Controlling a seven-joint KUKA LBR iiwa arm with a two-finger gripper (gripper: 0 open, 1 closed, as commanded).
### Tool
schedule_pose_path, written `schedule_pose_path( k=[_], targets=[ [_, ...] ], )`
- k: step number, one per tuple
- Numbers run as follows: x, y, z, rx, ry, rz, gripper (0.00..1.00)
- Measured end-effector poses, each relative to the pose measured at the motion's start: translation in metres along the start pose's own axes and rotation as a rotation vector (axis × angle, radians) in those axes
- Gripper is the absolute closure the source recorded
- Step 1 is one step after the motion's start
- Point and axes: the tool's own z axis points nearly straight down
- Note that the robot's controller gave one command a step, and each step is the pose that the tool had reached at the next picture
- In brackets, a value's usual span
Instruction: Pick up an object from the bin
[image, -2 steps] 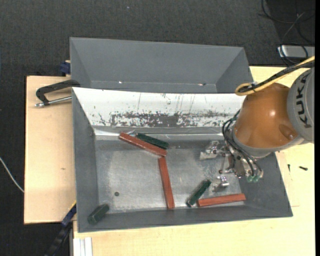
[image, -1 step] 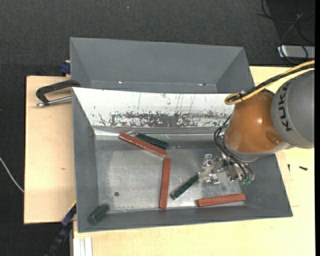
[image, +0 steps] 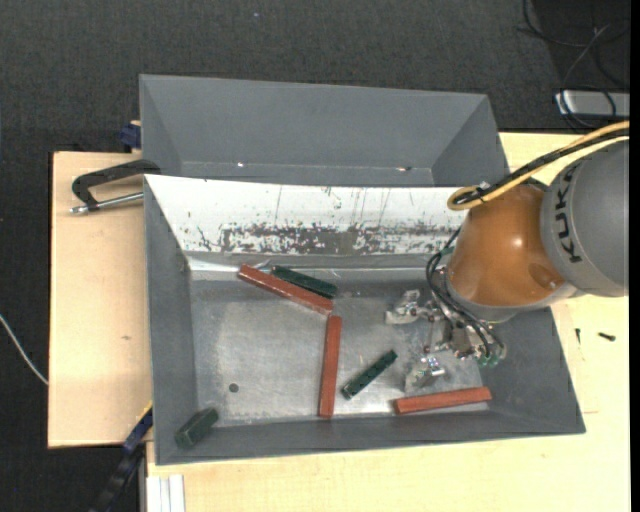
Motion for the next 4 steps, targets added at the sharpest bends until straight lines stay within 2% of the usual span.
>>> schedule_pose_path(
  k=[1, 2, 3, 4],
  targets=[
    [0.000, 0.000, 0.000, 0.000, 0.000, 0.000, 0.00],
    [-0.001, 0.087, -0.004, 0.006, 0.004, -0.254, 1.00],
    [-0.001, 0.087, -0.004, 0.006, 0.004, -0.253, 1.00],
    [-0.027, 0.072, -0.141, -0.002, 0.004, -0.257, 1.00]
  ],
)
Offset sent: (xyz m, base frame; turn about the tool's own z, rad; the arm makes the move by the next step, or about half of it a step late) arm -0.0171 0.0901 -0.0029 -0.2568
